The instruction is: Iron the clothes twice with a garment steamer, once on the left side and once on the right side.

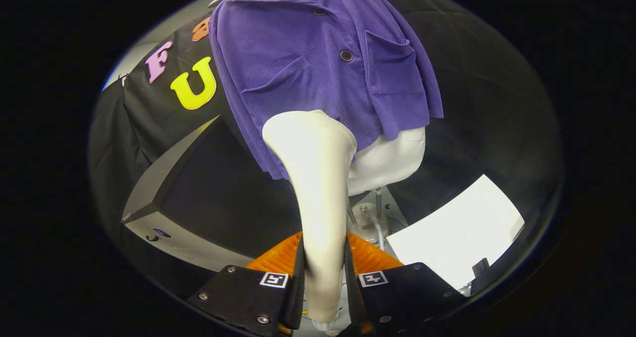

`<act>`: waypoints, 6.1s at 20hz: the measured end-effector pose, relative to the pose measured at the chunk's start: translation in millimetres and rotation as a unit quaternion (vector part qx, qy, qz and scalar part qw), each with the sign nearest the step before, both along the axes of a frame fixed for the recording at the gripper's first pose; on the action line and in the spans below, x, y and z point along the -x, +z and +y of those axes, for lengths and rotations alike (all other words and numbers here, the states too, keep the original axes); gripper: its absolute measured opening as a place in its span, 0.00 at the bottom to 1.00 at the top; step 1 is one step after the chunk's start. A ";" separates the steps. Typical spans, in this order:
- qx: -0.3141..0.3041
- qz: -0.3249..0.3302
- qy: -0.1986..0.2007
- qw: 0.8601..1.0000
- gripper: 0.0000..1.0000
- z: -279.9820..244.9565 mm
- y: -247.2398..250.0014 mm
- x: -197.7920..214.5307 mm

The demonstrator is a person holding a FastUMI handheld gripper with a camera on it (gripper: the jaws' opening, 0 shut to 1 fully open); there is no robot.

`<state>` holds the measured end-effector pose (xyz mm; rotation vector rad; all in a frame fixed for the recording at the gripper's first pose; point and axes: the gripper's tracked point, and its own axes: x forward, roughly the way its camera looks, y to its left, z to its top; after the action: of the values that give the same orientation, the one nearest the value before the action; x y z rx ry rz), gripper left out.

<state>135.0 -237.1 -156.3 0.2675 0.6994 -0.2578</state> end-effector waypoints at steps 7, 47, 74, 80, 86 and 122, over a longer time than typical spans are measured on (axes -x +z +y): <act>-0.001 -0.089 -0.021 0.996 0.37 -10.0 90.6 45.4; 0.125 -0.300 -0.052 0.944 0.37 -100.3 294.2 -160.9; 0.048 -0.107 -0.099 0.988 0.37 -102.3 70.1 -82.2; 0.049 -0.072 -0.095 0.992 0.37 -86.4 16.9 -68.8; 0.043 -0.035 -0.085 0.995 0.37 -59.3 -28.5 -44.9; 0.052 -0.163 0.105 0.980 0.37 191.6 103.4 122.5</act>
<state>12.4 -45.4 -52.8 0.1300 0.3829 -0.0462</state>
